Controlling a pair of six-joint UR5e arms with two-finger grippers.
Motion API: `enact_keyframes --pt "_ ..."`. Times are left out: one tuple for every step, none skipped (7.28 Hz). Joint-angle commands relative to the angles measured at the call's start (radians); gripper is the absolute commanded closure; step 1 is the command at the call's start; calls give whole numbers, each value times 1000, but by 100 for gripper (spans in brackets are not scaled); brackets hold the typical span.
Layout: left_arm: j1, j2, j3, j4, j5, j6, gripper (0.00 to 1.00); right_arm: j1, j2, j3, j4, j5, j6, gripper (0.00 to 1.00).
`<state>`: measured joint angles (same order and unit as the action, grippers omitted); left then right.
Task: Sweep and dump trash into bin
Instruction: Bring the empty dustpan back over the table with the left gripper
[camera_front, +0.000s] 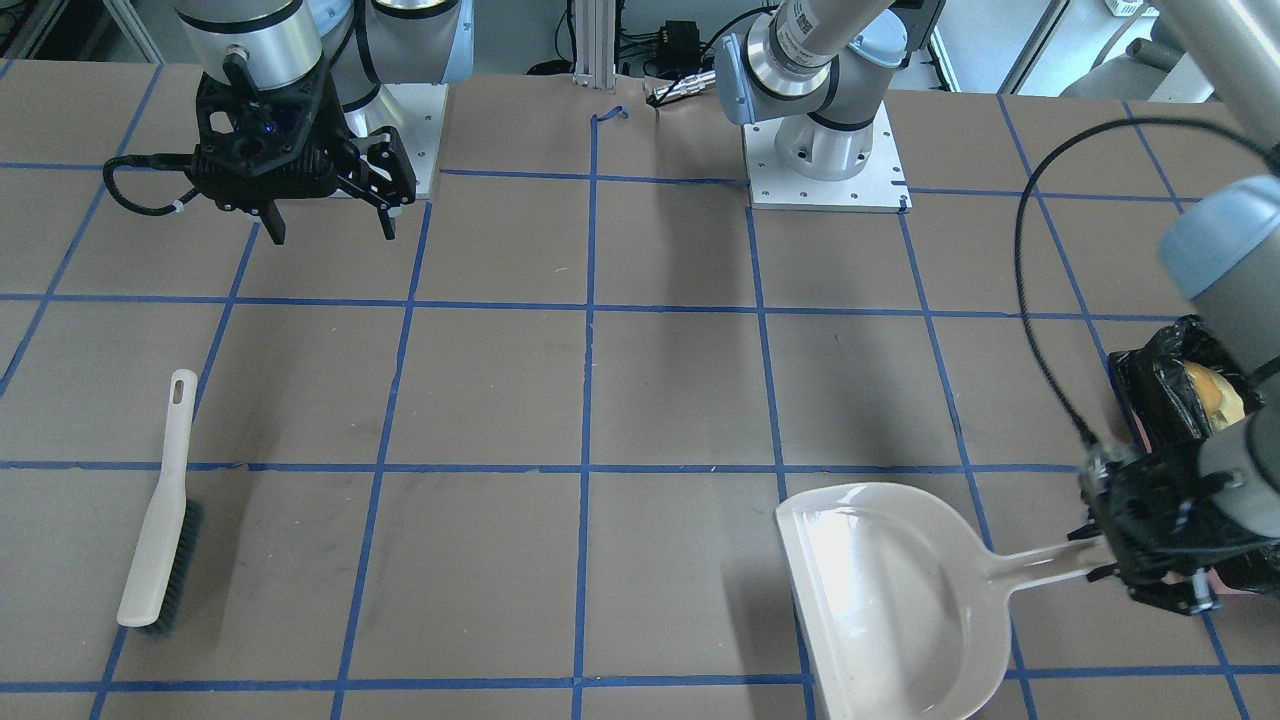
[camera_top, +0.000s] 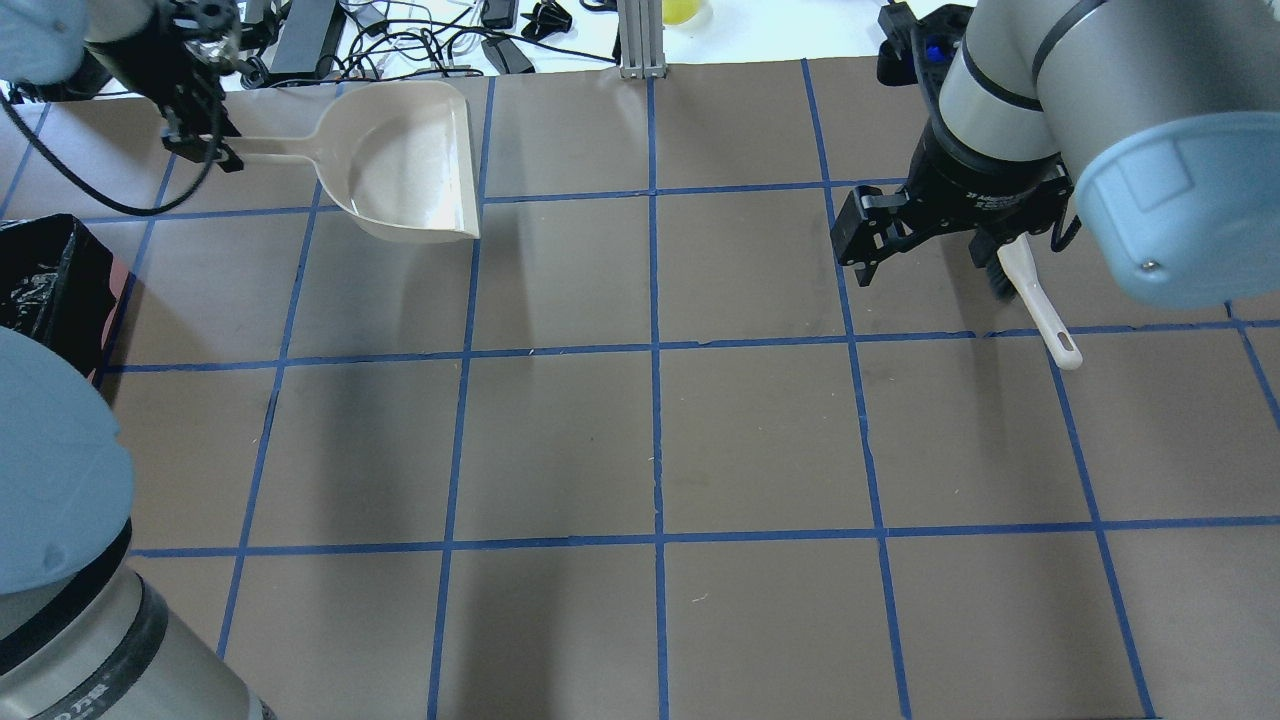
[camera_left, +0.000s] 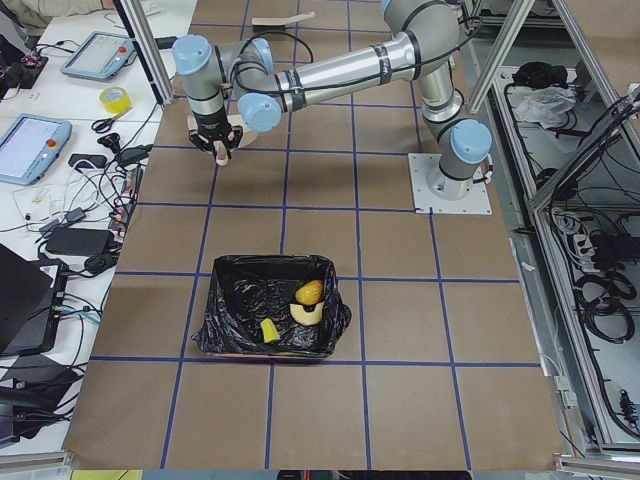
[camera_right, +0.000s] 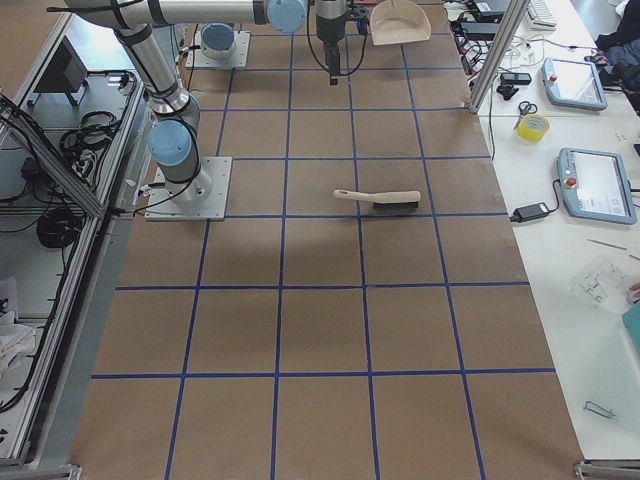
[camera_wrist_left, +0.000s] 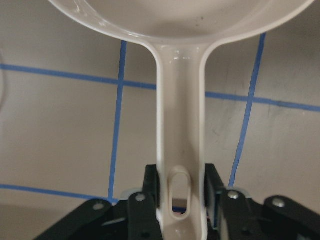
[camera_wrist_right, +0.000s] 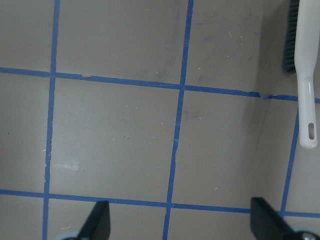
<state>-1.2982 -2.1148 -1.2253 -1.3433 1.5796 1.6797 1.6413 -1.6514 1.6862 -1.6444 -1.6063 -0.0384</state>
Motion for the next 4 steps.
enact_keyframes --pt "-68 -51 -49 96 -6 -9 100 0 -5 19 15 -4 0 0" --pt "-99 -62 -49 96 3 -21 100 0 -5 21 15 -4 0 0" --pt "-107 -74 -56 107 6 -9 100 0 -5 21 15 -6 0 0" --pt "-101 -77 -51 108 3 20 100 0 -5 21 15 -6 2 0"
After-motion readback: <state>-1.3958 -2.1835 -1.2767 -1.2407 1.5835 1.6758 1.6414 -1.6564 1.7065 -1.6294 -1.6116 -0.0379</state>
